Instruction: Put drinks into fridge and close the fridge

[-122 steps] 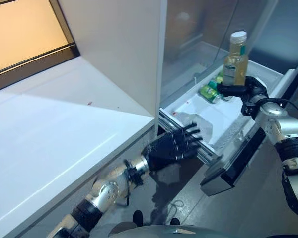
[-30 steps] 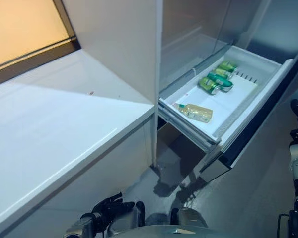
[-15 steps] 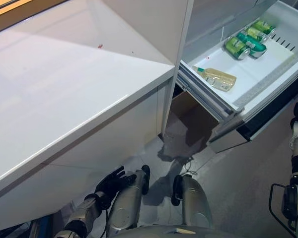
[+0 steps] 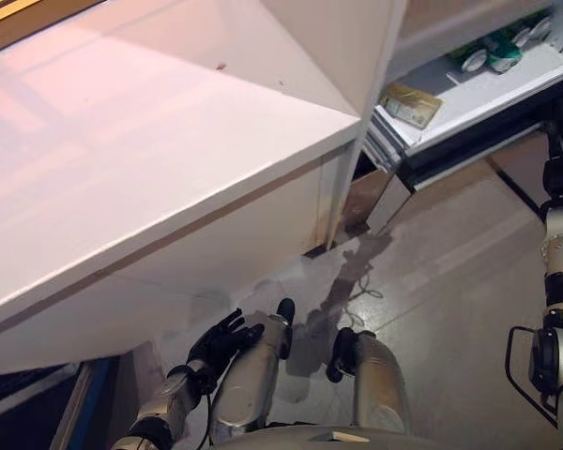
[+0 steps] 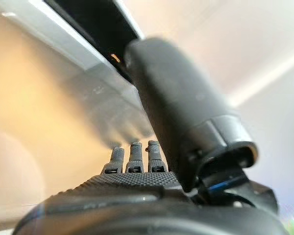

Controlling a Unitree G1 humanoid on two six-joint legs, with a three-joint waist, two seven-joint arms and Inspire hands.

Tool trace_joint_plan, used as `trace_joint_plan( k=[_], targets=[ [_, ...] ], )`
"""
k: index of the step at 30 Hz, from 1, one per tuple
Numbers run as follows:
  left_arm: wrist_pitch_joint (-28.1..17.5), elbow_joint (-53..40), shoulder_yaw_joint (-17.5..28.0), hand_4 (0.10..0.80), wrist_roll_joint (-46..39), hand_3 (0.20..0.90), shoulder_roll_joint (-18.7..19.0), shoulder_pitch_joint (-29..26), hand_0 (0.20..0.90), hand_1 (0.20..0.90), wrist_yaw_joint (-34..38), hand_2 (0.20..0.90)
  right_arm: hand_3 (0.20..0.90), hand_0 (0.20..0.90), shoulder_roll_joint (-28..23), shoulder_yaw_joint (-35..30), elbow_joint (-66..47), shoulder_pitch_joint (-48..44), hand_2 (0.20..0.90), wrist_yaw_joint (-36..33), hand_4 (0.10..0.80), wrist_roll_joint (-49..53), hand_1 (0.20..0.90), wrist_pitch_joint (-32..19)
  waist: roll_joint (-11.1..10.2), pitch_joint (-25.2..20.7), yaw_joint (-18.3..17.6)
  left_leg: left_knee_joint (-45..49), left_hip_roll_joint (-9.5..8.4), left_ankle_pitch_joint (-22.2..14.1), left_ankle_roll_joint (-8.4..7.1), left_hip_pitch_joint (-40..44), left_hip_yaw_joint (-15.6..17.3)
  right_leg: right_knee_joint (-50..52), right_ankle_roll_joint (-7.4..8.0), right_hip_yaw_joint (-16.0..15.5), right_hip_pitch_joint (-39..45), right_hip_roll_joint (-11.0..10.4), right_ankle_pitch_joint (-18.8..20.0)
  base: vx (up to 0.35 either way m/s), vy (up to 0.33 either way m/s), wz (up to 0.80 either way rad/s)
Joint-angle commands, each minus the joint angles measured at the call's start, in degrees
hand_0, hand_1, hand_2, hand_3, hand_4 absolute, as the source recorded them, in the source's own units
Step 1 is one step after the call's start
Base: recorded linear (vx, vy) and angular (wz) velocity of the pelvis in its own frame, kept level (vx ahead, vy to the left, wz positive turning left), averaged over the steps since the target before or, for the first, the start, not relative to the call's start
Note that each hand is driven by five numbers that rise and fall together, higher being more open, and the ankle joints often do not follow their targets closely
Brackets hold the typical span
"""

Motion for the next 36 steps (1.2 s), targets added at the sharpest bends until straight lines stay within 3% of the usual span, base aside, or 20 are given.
trace_joint_plan(
  k=[1, 7, 11, 12, 15, 18, 23, 27, 30, 36],
  targets=[
    [-1.3, -1.4, -0.9, 0.800, 1.0, 0.900, 3.5, 6.4, 0.900, 0.900, -0.3, 0.900, 0.900, 0.900, 0.7, 7.9, -2.9, -7.2, 0.900, 7.5, 0.800, -2.6, 0.900, 1.6, -0.5, -2.9, 5.9, -3.5, -1.22, -6.7, 4.07, 5.2, 1.9, 2.5, -0.73, 2.7, 2.2, 1.5, -1.7, 0.086, -0.005, 0.28],
    [-1.2, -0.6, -0.1, 0.800, 2.5, 0.900, 4.0, 7.3, 0.900, 0.900, -1.0, 0.900, 0.900, 0.900, 0.7, 6.9, -2.3, -6.7, 0.900, 6.5, 0.800, -3.3, 0.900, 1.1, -1.0, -4.4, 6.9, -6.1, -0.77, -6.1, 3.62, 8.1, 0.4, -1.1, -0.09, 1.5, 6.3, 1.5, -1.0, 0.100, -0.008, 0.23],
    [-1.8, 0.2, 0.0, 0.800, 3.6, 0.900, 4.2, 8.0, 0.900, 0.900, -1.5, 0.900, 0.900, 0.900, 0.5, 6.1, -2.4, -5.7, 0.900, 2.8, 0.800, -5.5, 0.900, -2.6, -1.5, -5.2, 7.0, -7.1, -0.55, -6.2, 3.63, 9.7, 0.0, -3.7, 0.32, 1.4, 8.3, 2.1, -0.2, 0.037, -0.008, 0.04],
    [-2.0, 0.6, 0.2, 0.800, 3.9, 0.900, 4.1, 8.1, 0.900, 0.900, -1.6, 0.900, 0.900, 0.900, 0.4, 5.7, -2.4, -5.6, 0.900, 0.8, 0.800, -8.6, 0.900, -4.3, -1.3, -5.3, 6.8, -7.4, -0.32, -4.9, 3.82, 9.4, 0.2, -4.5, 0.12, 0.8, 8.2, 2.1, 1.4, -0.060, 0.028, 0.03],
    [-2.3, 1.4, 0.5, 0.800, 5.0, 0.900, 3.8, 8.3, 0.900, 0.900, -1.5, 0.900, 0.900, 0.900, 0.9, 5.3, -4.3, -3.9, 0.900, -3.5, 0.800, -13.4, 0.900, -6.5, -2.0, -6.2, 5.9, -8.1, 0.01, -5.2, 4.09, 10.5, 0.6, -7.4, 0.66, 1.6, 9.4, 3.0, 2.7, -0.011, 0.000, 0.05],
    [-1.8, 1.9, 1.3, 0.800, 6.0, 0.900, 3.6, 8.2, 0.900, 0.900, -1.2, 0.900, 0.900, 0.900, 2.6, 5.2, -8.6, 0.1, 0.900, -3.3, 0.800, -14.2, 0.900, -5.8, -2.8, -6.9, 4.6, -9.0, 0.41, -5.4, 4.25, 11.9, 1.6, -10.8, 1.20, 2.9, 10.5, 4.0, 4.1, -0.003, -0.012, -0.06],
    [-0.9, 2.4, 3.2, 0.800, 8.4, 0.900, 3.3, 8.0, 0.900, 0.900, -0.9, 0.900, 0.900, 0.900, 8.2, 6.3, -15.2, 11.2, 0.900, 1.0, 0.800, -15.5, 0.900, -2.7, -4.7, -9.3, 1.1, -12.1, 1.74, -5.2, 4.31, 14.7, 4.7, -18.8, 2.37, 6.1, 12.6, 5.7, 8.0, -0.050, -0.030, -0.34],
    [-0.4, 2.2, 4.3, 0.800, 8.6, 0.900, 3.0, 8.2, 0.900, 0.900, -0.4, 0.900, 0.900, 0.900, 13.3, 8.5, -16.4, 23.4, 0.900, 9.2, 0.800, -16.6, 0.900, 1.1, -5.8, -12.6, -2.3, -17.6, 3.56, -4.0, 3.64, 18.3, 8.3, -26.3, 3.67, 8.6, 15.1, 7.1, 11.0, -0.068, -0.040, -0.49],
    [0.1, 1.6, 5.3, 0.800, 8.5, 0.900, 3.1, 7.7, 0.900, 0.900, -0.3, 0.900, 0.900, 0.900, 15.6, 10.2, -12.4, 29.4, 0.900, 13.9, 0.800, -20.8, 0.900, 5.9, -6.4, -15.1, -4.3, -21.5, 4.60, -2.9, 2.81, 20.6, 10.6, -30.3, 4.43, 9.3, 16.5, 8.0, 12.8, -0.081, -0.053, -0.50],
    [1.5, 2.6, 6.4, 0.800, 9.2, 0.900, 3.3, 5.6, 0.900, 0.900, -1.1, 0.900, 0.900, 0.900, 20.8, 13.3, 3.1, 36.0, 0.900, 19.8, 0.800, -29.8, 0.900, 9.3, -6.4, -18.6, -6.3, -27.3, 5.39, -1.4, 1.94, 24.7, 13.2, -35.0, 4.88, 9.5, 19.4, 9.6, 14.2, -0.058, -0.041, -0.31]
  ],
)
